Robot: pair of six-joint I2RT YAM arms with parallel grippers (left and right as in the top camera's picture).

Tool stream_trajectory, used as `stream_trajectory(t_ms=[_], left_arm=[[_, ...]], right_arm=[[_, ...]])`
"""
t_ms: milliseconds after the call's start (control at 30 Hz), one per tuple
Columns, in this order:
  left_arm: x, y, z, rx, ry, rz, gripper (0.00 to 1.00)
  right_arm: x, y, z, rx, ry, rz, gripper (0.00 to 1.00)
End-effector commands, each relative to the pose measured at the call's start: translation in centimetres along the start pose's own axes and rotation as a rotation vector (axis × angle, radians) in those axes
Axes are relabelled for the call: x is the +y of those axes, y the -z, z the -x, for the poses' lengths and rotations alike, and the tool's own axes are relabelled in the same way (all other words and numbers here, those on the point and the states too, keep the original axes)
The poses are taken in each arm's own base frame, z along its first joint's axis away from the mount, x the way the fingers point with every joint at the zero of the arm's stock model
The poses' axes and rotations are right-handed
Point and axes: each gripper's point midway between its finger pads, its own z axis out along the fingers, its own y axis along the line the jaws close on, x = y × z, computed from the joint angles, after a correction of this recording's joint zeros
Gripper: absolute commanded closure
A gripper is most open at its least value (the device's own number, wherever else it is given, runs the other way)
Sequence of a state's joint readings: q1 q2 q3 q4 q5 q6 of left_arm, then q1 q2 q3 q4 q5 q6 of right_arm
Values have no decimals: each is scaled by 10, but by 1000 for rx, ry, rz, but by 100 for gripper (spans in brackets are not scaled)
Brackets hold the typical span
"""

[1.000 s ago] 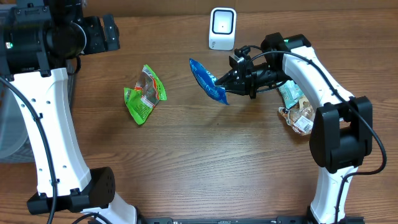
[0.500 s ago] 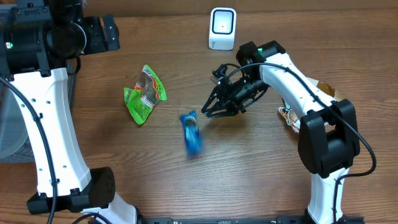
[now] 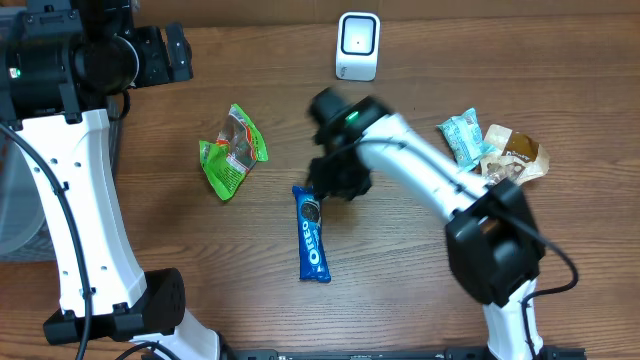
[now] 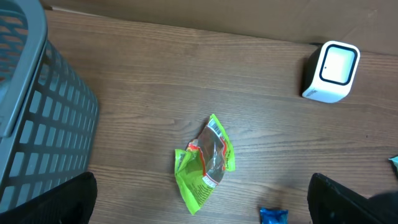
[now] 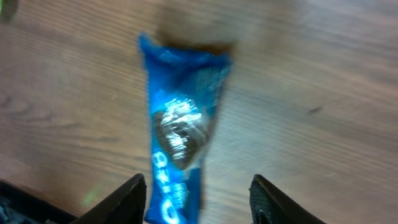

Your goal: Scan the item barcode

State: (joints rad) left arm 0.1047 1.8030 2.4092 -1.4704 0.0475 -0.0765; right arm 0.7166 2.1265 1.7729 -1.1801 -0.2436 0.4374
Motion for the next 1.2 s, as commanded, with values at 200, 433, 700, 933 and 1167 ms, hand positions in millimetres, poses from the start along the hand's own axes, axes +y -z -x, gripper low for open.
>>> stream_trajectory(t_ms=[200,433,700,933,1167], left_arm=[[0,-3,1,3,9,3,0],[0,-3,1,3,9,3,0],[0,-3,1,3,10,3,0],[0,-3,1,3,10,3,0],[0,-3,1,3,10,3,0]], right_arm=[[14,-32,17,-221,4,-266,37],[23,-43,28,-264,23,-252,34],[18,-52,26,-244,-9,-264,81],[26,-44,23,-203,1,-216,96],[81,15,17,83,194,472,96]])
